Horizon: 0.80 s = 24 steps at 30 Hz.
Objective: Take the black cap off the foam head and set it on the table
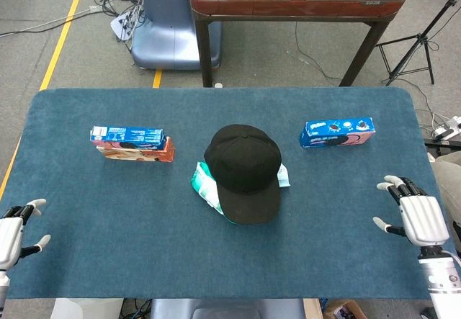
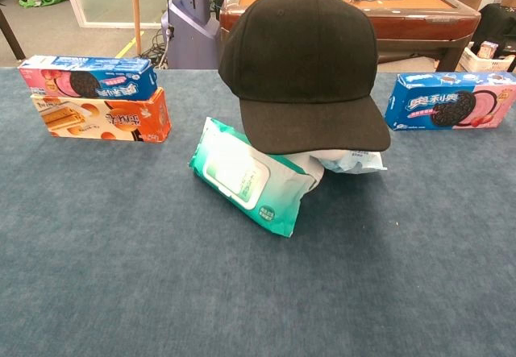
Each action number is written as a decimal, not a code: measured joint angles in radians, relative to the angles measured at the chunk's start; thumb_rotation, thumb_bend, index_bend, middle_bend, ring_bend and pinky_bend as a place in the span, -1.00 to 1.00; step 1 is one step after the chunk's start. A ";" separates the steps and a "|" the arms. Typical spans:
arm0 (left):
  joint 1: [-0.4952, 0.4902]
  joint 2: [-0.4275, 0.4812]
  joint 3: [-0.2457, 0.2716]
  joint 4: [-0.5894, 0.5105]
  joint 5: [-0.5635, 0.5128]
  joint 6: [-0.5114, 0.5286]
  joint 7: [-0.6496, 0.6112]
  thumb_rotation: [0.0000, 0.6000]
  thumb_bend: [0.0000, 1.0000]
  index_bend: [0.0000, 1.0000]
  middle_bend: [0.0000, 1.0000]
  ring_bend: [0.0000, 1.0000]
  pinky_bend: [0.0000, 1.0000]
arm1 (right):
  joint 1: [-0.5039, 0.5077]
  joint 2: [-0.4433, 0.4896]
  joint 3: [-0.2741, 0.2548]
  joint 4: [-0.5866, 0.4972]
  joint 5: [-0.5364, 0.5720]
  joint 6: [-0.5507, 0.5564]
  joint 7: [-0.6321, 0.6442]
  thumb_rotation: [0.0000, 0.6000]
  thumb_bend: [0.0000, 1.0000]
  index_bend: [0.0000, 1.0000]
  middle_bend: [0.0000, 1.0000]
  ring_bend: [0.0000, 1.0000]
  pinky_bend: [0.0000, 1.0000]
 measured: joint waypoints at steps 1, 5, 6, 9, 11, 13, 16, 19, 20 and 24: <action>0.002 0.000 0.001 -0.002 0.000 0.001 0.001 1.00 -0.68 -0.48 -0.20 -0.39 0.23 | 0.000 -0.001 -0.001 -0.001 -0.005 0.003 0.000 1.00 -1.00 -0.35 -0.52 -0.60 -0.23; 0.007 0.001 0.005 -0.005 0.013 0.015 -0.002 1.00 -0.68 -0.47 -0.20 -0.39 0.23 | 0.006 -0.007 -0.007 0.005 -0.025 0.007 -0.001 1.00 -1.00 -0.35 -0.49 -0.60 -0.23; 0.009 0.000 0.005 -0.004 0.015 0.018 -0.002 1.00 -0.68 -0.47 -0.20 -0.39 0.23 | 0.008 -0.007 -0.008 0.007 -0.029 0.005 0.000 1.00 -1.00 -0.35 -0.48 -0.60 -0.23; 0.011 -0.002 0.003 -0.003 0.005 0.019 0.001 1.00 -0.68 -0.47 -0.20 -0.39 0.23 | 0.016 -0.009 -0.009 0.014 -0.038 0.001 0.010 1.00 -1.00 -0.35 -0.47 -0.60 -0.23; 0.011 -0.003 0.000 -0.001 -0.005 0.017 0.006 1.00 -0.68 -0.47 -0.20 -0.39 0.23 | 0.016 -0.011 -0.009 0.016 -0.043 0.007 0.015 1.00 -1.00 -0.35 -0.46 -0.60 -0.23; 0.012 -0.004 0.000 -0.002 -0.009 0.015 0.011 1.00 -0.68 -0.47 -0.20 -0.39 0.23 | 0.015 -0.014 -0.009 0.018 -0.051 0.018 0.018 1.00 -1.00 -0.35 -0.44 -0.60 -0.23; 0.014 -0.005 0.002 -0.004 -0.002 0.018 0.010 1.00 -0.68 -0.47 -0.20 -0.39 0.23 | 0.011 -0.028 -0.008 0.028 -0.078 0.056 0.025 1.00 -1.00 -0.35 -0.40 -0.60 -0.23; 0.017 -0.006 0.005 -0.005 0.003 0.023 0.016 1.00 -0.68 -0.47 -0.20 -0.39 0.23 | 0.009 -0.054 -0.008 0.049 -0.125 0.109 0.038 1.00 -1.00 -0.34 -0.39 -0.60 -0.23; 0.018 -0.007 0.006 -0.006 0.006 0.025 0.017 1.00 -0.68 -0.47 -0.20 -0.39 0.23 | 0.009 -0.067 -0.008 0.060 -0.147 0.128 0.042 1.00 -1.00 -0.32 -0.40 -0.60 -0.23; 0.020 -0.009 0.011 -0.008 0.012 0.026 0.024 1.00 -0.68 -0.47 -0.20 -0.39 0.23 | 0.023 -0.105 -0.007 0.085 -0.212 0.159 0.040 1.00 -1.00 -0.27 -0.52 -0.68 -0.27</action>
